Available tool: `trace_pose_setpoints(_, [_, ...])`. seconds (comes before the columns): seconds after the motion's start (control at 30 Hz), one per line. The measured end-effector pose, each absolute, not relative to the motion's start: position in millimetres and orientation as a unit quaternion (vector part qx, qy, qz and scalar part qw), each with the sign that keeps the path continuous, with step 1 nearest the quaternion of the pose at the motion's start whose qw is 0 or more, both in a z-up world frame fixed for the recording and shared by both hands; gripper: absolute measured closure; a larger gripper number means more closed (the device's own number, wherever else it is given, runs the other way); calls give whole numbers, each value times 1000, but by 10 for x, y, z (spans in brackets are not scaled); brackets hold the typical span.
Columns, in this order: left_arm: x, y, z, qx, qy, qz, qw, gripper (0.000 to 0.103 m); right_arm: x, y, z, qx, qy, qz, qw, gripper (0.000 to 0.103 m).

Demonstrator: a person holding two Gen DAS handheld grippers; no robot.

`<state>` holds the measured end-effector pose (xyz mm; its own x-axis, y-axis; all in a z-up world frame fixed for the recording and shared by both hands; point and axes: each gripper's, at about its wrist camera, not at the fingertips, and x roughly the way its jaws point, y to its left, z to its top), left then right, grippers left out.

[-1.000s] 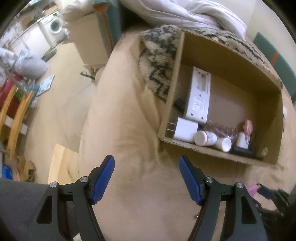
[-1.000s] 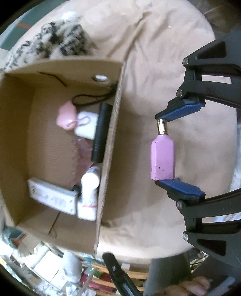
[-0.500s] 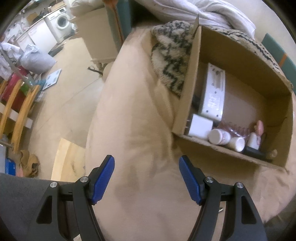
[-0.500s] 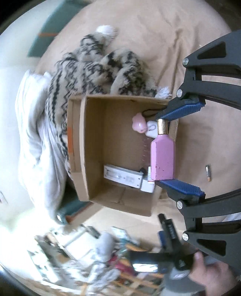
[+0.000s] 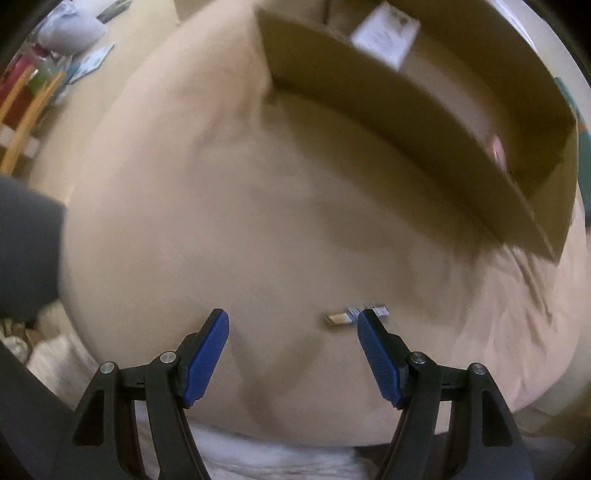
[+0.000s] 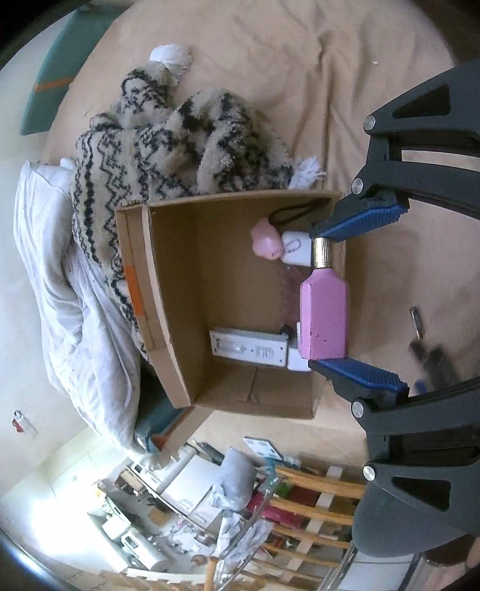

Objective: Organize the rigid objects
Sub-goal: 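Lift the pink bottle with the right gripper while the left grasps the AA battery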

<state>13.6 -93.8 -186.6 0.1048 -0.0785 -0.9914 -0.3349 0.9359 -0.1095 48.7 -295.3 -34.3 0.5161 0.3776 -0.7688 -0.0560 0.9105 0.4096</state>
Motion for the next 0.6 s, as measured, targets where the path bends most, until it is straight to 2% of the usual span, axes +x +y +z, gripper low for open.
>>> trace_pose_setpoints(0.1, [94, -1129, -1947, -136, 658, 90, 736, 34, 462, -2949, -348, 167, 478, 131, 852, 38])
trace_pose_setpoints(0.23, [77, -1139, -1959, -171, 640, 127, 738, 34, 451, -2969, -373, 171, 484, 134, 848, 38])
trace_pose_setpoints(0.53, [225, -1383, -2073, -123, 638, 154, 744, 34, 493, -2945, -386, 175, 487, 140, 844, 38])
trace_pose_setpoints(0.6, [218, -1403, -2066, -121, 637, 154, 746, 37, 502, -2938, -400, 172, 490, 140, 843, 38])
